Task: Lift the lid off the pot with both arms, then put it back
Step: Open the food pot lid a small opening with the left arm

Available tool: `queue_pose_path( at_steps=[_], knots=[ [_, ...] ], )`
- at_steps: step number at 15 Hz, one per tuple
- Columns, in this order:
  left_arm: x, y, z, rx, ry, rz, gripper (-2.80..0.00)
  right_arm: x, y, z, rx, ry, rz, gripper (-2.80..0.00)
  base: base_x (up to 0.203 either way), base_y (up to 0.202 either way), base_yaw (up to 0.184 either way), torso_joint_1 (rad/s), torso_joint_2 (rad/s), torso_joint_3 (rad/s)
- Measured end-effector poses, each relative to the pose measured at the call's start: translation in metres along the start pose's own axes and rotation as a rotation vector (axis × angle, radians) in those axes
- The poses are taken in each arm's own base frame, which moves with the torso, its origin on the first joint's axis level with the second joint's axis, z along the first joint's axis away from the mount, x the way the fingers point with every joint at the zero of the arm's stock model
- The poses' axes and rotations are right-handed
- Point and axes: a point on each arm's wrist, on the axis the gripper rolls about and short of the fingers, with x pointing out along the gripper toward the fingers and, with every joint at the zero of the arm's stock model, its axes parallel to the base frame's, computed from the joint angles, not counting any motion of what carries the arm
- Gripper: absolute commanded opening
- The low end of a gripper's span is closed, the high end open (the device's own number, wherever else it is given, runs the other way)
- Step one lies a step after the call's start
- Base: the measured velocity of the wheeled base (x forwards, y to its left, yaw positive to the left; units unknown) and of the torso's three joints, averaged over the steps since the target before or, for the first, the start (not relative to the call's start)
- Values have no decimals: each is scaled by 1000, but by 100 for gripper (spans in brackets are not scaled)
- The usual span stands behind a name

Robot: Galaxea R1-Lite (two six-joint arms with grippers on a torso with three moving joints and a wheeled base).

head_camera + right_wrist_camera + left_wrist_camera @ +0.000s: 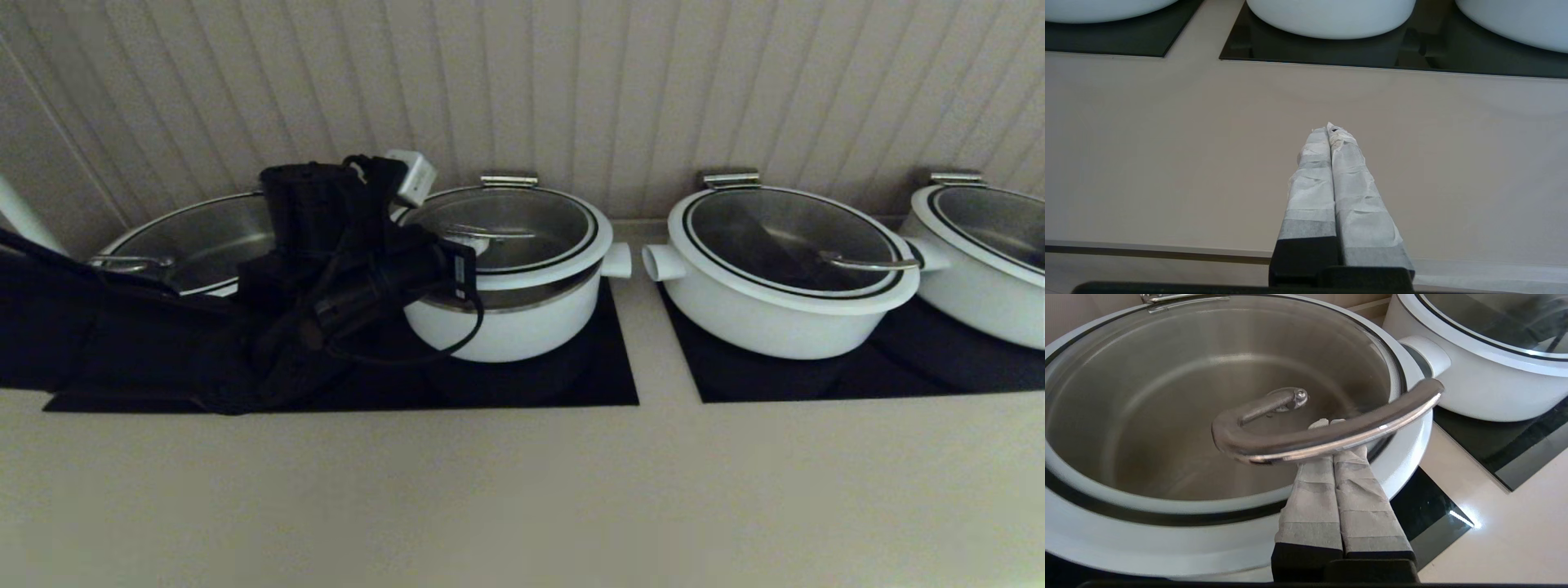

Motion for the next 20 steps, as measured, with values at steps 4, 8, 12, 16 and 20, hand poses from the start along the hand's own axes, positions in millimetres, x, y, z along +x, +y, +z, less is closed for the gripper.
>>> queue_pose_path(
  at_steps=[4,8,12,16,20],
  knots=[
    [5,0,6,15,-25,0,-280,0,0,1,-1,-10,2,-280,0,0,0,0,0,0],
    [5,0,7,29,-30,1,-280,-3,0,19,-11,-139,32,-280,0,0,0,0,0,0],
    [4,0,6,29,-27,0,-280,-13,2,48,-26,-186,191,-280,0,0,0,0,0,0],
    [3,0,7,39,-29,0,-280,-5,3,93,-33,-161,336,-280,0,0,0,0,0,0],
    [4,0,8,41,-33,-1,-280,27,4,122,-42,-50,544,-280,0,0,0,0,0,0]
  ],
)
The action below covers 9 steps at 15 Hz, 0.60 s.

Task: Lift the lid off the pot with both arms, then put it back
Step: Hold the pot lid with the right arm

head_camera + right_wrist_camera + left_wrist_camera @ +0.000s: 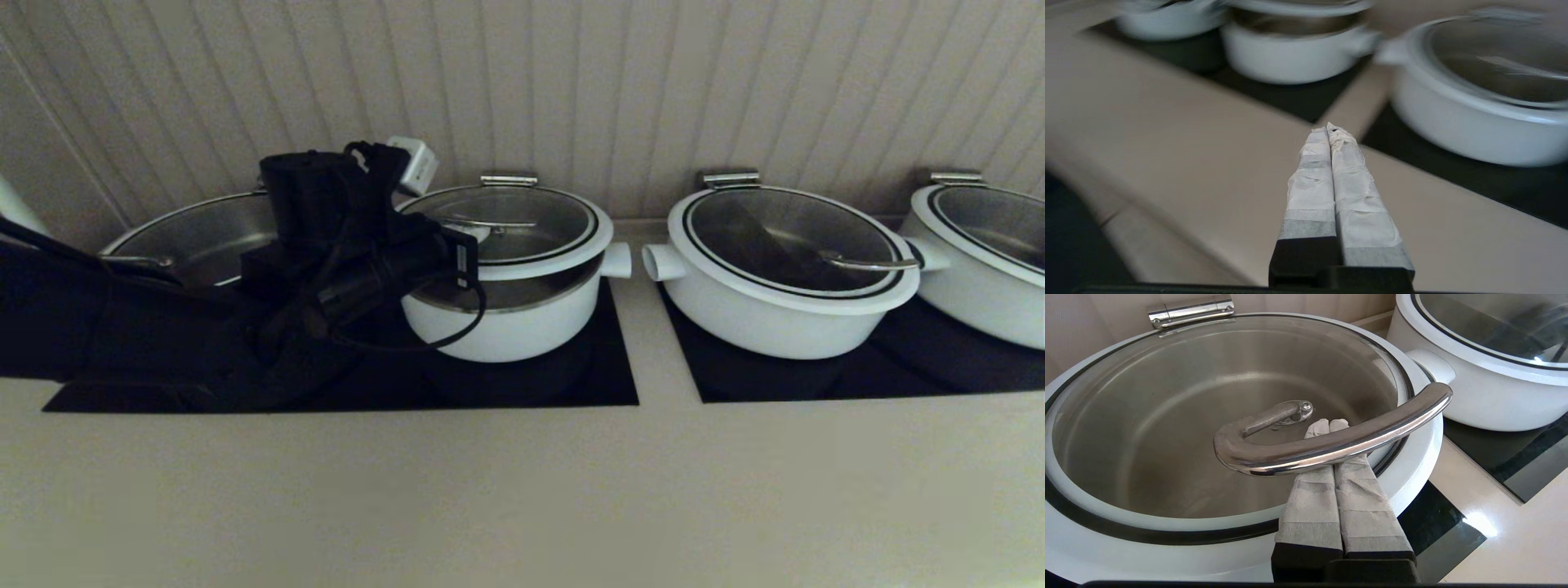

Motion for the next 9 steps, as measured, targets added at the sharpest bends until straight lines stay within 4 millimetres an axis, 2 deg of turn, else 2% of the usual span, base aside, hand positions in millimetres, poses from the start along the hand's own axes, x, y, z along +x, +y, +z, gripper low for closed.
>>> queue_pose_path(
  at_steps=[5,9],
  knots=[
    [8,0,-1,23,-2,-2,-280,46,-25,8,61,97,315,-280,0,0,0,0,0,0],
    [13,1,-2,25,-2,-2,-280,85,-40,5,106,138,447,-280,0,0,0,0,0,0]
  ],
)
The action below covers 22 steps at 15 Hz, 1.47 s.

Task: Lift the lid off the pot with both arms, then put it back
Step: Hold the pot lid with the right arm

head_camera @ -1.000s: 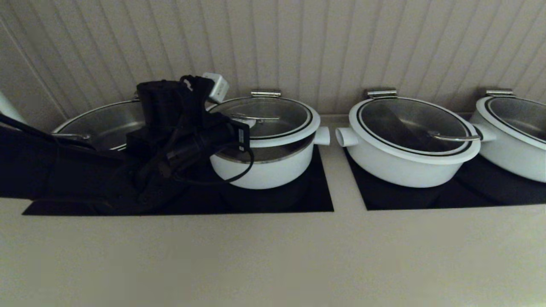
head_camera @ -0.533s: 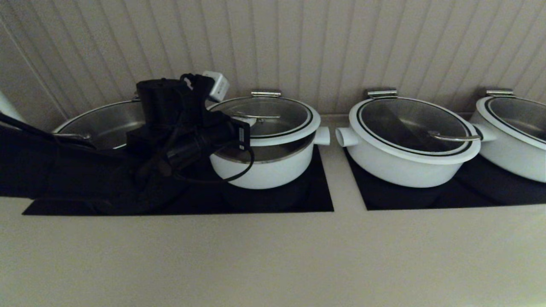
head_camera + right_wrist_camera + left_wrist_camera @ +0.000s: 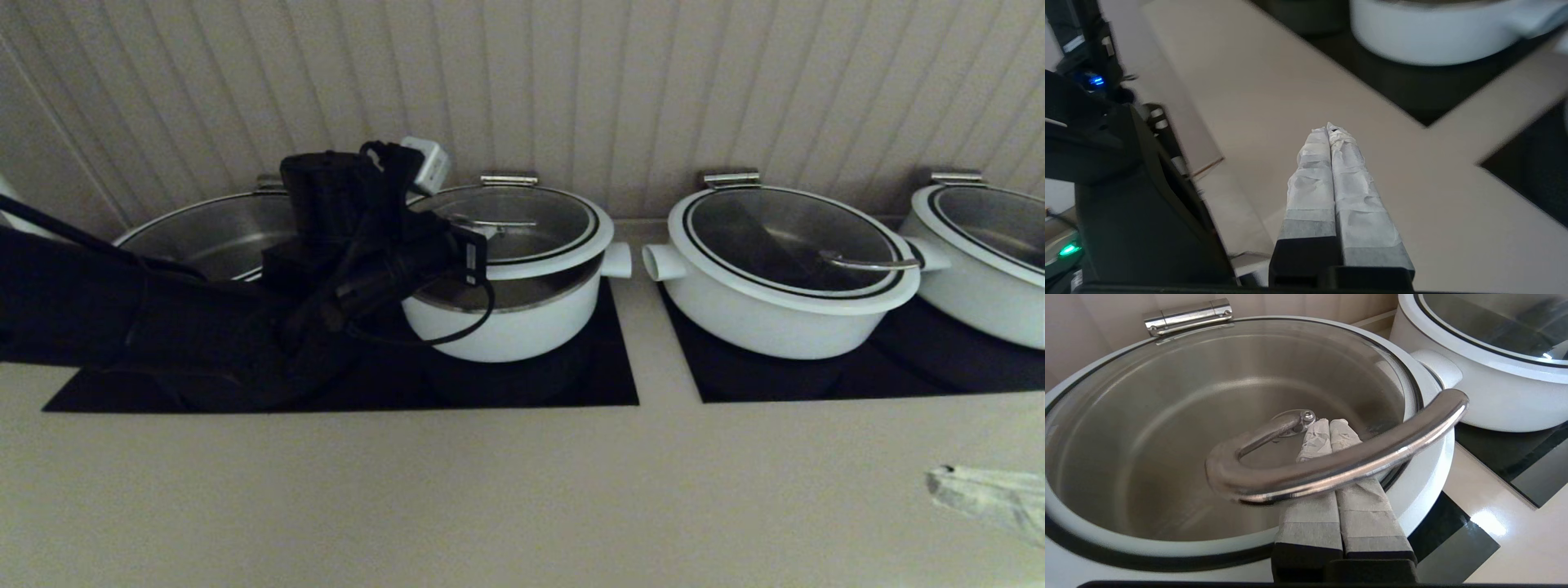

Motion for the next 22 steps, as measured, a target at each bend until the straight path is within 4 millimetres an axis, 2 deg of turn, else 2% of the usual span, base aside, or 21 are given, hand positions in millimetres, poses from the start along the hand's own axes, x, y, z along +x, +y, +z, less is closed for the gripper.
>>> queue_pose_path(
  at_steps=[4,7,11,22],
  knots=[
    [4,0,-1,0,-1,0,-280,41,-25,1,12,29,127,-280,0,0,0,0,0,0],
    [8,1,2,7,-11,1,-280,75,-36,-4,-2,34,217,-280,0,0,0,0,0,0],
    [10,2,4,9,-21,2,-280,110,-47,-12,-9,43,276,-280,0,0,0,0,0,0],
    [17,2,-3,8,-8,0,-280,181,-98,-26,-103,-57,117,-280,0,0,0,0,0,0]
  ],
)
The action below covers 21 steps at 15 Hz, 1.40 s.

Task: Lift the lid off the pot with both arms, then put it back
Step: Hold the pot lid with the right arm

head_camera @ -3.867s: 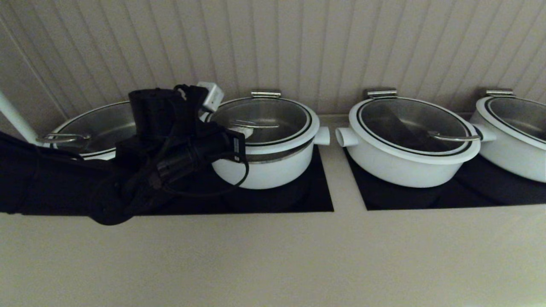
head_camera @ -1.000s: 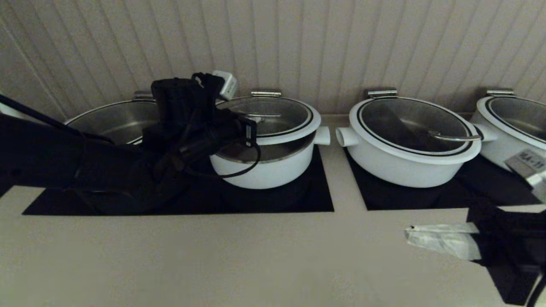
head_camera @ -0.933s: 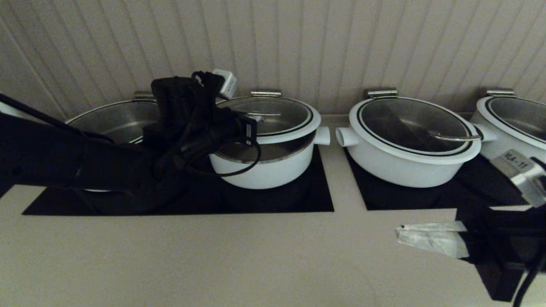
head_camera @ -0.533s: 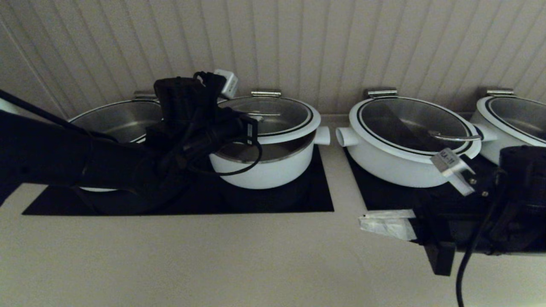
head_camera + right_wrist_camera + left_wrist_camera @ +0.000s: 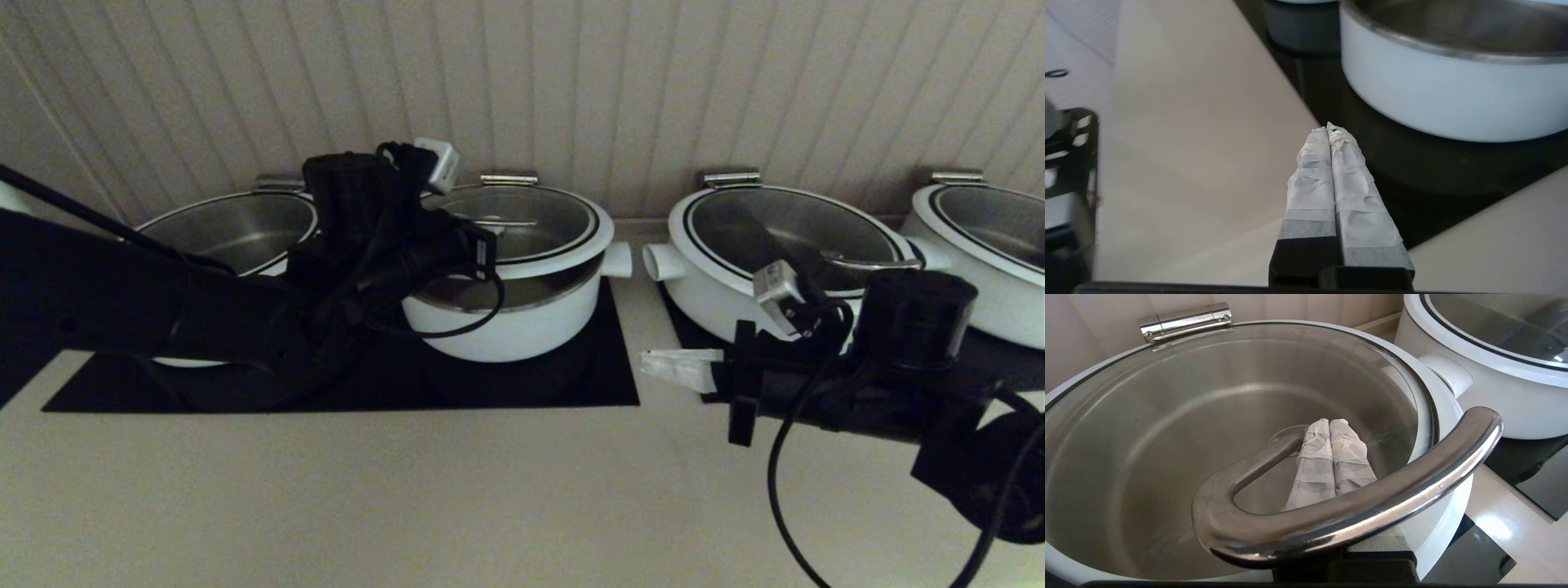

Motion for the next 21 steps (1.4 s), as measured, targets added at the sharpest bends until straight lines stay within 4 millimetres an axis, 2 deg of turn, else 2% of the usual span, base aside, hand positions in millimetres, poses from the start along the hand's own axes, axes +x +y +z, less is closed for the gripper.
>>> queue_pose_path(
  at_steps=[7,13,21],
  knots=[
    [1,0,2,16,-5,0,-280,31,-14,8,-34,-120,-57,-280,0,0,0,0,0,0],
    [2,1,3,16,-10,2,-280,58,-18,5,-41,-135,-56,-280,0,0,0,0,0,0],
    [1,1,4,17,-12,2,-280,82,-30,3,-56,-159,-103,-280,0,0,0,0,0,0]
  ],
)
